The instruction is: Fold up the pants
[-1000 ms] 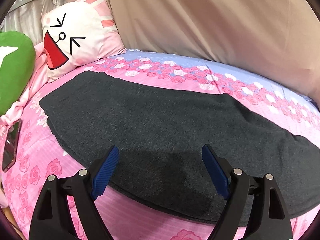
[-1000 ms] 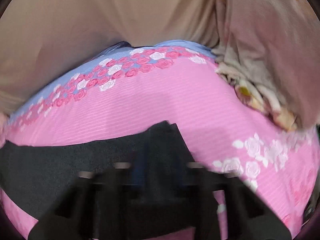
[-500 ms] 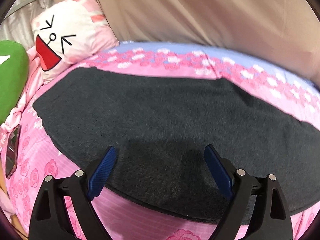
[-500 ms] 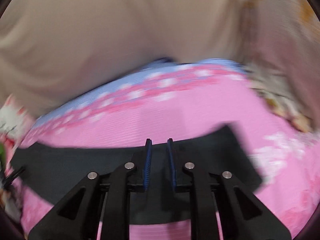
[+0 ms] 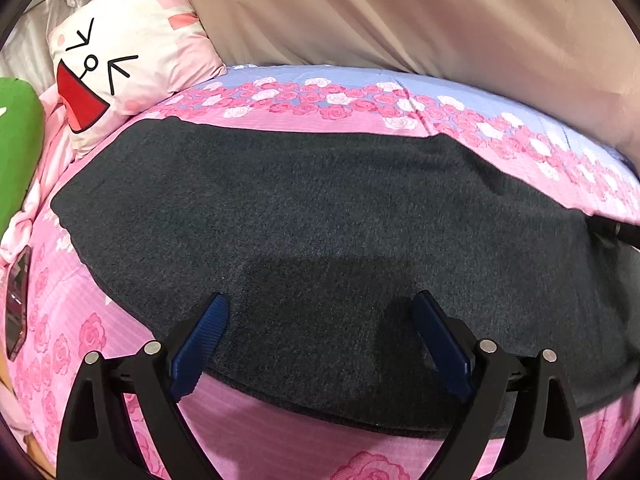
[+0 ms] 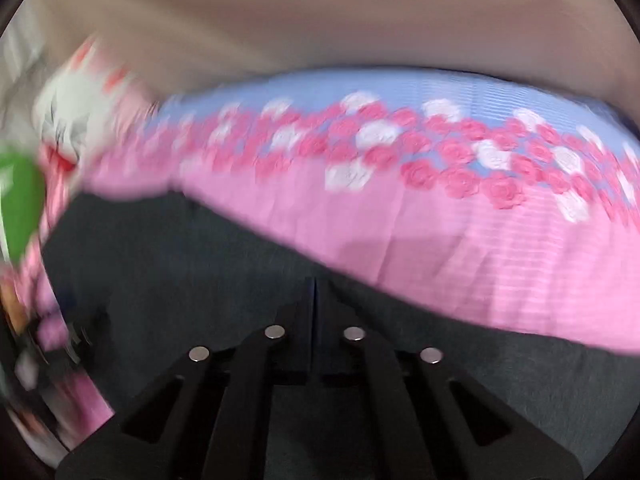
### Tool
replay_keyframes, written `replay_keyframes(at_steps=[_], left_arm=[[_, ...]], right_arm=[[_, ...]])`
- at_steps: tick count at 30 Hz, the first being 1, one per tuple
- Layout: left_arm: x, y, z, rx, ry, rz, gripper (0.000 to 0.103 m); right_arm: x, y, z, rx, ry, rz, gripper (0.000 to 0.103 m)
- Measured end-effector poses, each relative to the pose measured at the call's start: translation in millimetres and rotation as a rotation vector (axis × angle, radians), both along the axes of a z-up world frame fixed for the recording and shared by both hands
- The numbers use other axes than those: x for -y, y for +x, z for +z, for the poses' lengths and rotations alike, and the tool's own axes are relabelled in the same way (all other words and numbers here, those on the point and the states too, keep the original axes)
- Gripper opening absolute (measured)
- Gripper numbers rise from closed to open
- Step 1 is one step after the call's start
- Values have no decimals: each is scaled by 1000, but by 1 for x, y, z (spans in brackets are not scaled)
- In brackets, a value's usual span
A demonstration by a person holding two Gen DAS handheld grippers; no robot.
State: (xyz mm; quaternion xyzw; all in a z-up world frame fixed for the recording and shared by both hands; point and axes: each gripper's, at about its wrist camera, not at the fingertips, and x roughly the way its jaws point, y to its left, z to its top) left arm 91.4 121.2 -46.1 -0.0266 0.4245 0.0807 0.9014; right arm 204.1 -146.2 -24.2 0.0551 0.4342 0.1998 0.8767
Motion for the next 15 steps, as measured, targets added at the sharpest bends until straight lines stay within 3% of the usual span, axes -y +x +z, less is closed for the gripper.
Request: replay_keyframes(at_steps=[2, 4, 6, 9, 10, 12, 15], left_arm=[[-1, -2, 2, 16, -13, 4, 91], [-3, -3, 2, 21, -22, 1, 91], [-4, -3, 3, 25, -34, -1, 91], [-5, -5, 3, 32, -49, -4, 91], [-5, -4, 3, 32, -49, -4, 91], [-5, -4, 3, 32, -45, -5, 91], [-4, -3, 2, 30, -40, -5, 91]], right_arm=[[-35, -4, 3, -11, 25, 130, 6], [-85, 2, -8, -9, -42, 253, 3], [-107, 27, -25, -9, -156, 220, 0], [-96, 60, -13, 50, -141, 57, 1], [-93, 61, -8, 43, -85, 41, 7], [-96, 53, -3, 15, -4, 118, 6], [-116, 46, -25, 17, -148, 189, 1]])
